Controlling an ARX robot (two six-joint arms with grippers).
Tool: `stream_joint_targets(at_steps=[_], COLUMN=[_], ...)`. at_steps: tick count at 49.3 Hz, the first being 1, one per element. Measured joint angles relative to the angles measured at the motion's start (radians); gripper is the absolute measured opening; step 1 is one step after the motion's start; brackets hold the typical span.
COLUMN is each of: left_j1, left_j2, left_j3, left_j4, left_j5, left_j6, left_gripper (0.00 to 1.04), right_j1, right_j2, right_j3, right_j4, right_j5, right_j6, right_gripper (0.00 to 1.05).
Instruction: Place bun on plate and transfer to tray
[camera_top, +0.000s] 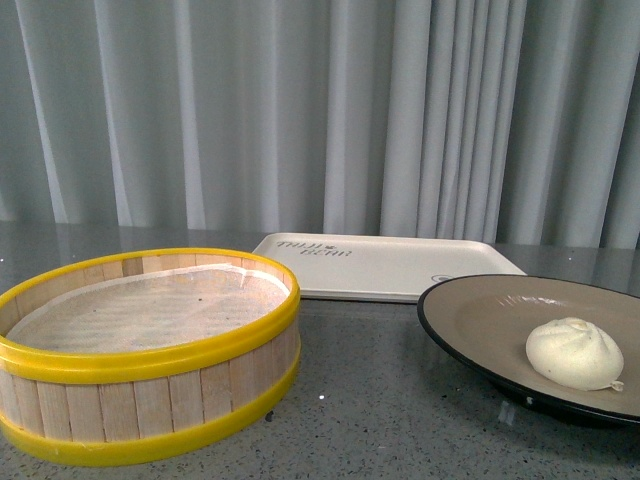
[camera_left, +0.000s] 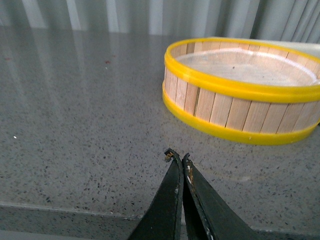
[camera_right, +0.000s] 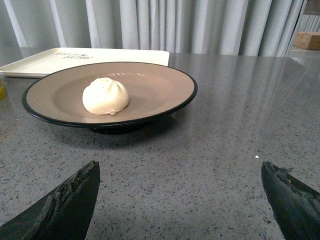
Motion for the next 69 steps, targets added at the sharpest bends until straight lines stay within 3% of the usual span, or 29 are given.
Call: stream_joint_targets(at_steps=[21, 29, 42, 47, 66, 69], left_j1=[0.0, 0.0, 0.0, 0.0, 0.0, 0.0], left_j2=[-0.032, -0.032, -0.032, -0.032, -0.032, -0.032], left_j3=[0.0, 0.0, 0.0, 0.0, 0.0, 0.0], left_j4=[-0.008, -0.008, -0.008, -0.008, -0.008, -0.008], left_j5=[0.0, 0.0, 0.0, 0.0, 0.0, 0.0], left_j6=[0.0, 0.0, 0.0, 0.0, 0.0, 0.0], left_gripper=[0.04, 0.37, 0.77, 0.99, 0.98, 0.98], right_j1=[0.0, 0.0, 0.0, 0.0, 0.0, 0.003], right_j2=[0.0, 0.0, 0.0, 0.0, 0.001, 0.11], right_j3=[0.0, 0.0, 0.0, 0.0, 0.0, 0.068], right_j4=[0.0, 0.0, 0.0, 0.0, -0.002, -0.13], right_j5=[0.0, 0.0, 0.0, 0.0, 0.0, 0.116], right_j6=[0.0, 0.0, 0.0, 0.0, 0.001, 0.051], right_gripper=[0.96, 0.96, 0.96, 0.96, 0.96, 0.96])
